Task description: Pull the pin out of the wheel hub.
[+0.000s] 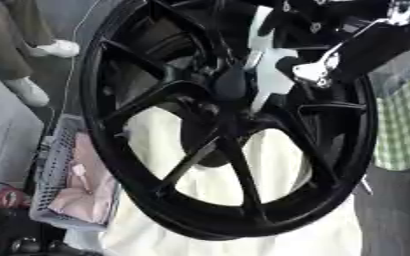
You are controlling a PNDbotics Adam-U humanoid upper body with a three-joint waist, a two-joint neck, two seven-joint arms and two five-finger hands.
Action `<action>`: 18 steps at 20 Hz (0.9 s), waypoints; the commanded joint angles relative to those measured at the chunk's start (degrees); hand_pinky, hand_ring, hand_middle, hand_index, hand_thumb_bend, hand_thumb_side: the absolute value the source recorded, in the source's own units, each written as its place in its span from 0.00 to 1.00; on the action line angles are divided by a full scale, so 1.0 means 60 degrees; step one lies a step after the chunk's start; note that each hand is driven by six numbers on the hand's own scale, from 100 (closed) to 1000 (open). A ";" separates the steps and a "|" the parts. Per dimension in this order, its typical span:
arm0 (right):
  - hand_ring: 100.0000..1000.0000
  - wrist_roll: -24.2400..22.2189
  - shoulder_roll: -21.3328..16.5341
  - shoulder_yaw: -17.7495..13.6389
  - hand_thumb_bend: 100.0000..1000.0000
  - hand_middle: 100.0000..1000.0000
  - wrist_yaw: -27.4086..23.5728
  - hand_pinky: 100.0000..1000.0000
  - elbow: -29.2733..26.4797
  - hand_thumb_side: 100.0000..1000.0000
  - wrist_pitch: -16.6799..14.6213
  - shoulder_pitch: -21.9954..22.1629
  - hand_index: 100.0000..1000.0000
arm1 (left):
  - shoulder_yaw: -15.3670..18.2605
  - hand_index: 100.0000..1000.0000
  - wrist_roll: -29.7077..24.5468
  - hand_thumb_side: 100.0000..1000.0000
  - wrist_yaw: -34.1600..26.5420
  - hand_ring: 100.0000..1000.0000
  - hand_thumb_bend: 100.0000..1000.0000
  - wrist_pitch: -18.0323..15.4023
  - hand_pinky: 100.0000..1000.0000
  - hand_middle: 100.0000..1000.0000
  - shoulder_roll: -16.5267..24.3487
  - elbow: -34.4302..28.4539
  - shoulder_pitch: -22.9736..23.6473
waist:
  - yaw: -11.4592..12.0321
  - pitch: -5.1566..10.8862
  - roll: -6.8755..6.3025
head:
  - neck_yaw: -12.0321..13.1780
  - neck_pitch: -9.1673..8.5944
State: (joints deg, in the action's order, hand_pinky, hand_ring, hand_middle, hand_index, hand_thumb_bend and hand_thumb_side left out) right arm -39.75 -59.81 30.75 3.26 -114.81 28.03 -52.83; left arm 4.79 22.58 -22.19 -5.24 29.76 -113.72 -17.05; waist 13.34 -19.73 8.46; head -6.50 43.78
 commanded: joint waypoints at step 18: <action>0.14 -0.0577 -0.0327 0.0341 0.11 0.76 0.0557 0.07 0.0037 0.31 0.0110 0.0228 0.89 | -0.0004 0.81 -0.0045 0.68 -0.0083 0.63 0.00 0.0015 0.83 0.56 0.0069 -0.0145 -0.0023 | -0.0001 0.0141 -0.0054 | 0.0100 0.0056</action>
State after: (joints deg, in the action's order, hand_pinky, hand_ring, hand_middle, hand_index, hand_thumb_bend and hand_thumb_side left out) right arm -41.89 -59.93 33.25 6.34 -114.53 27.71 -50.87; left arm 4.77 22.46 -22.47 -5.17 29.67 -113.72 -16.90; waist 13.35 -19.82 8.58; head -6.10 43.78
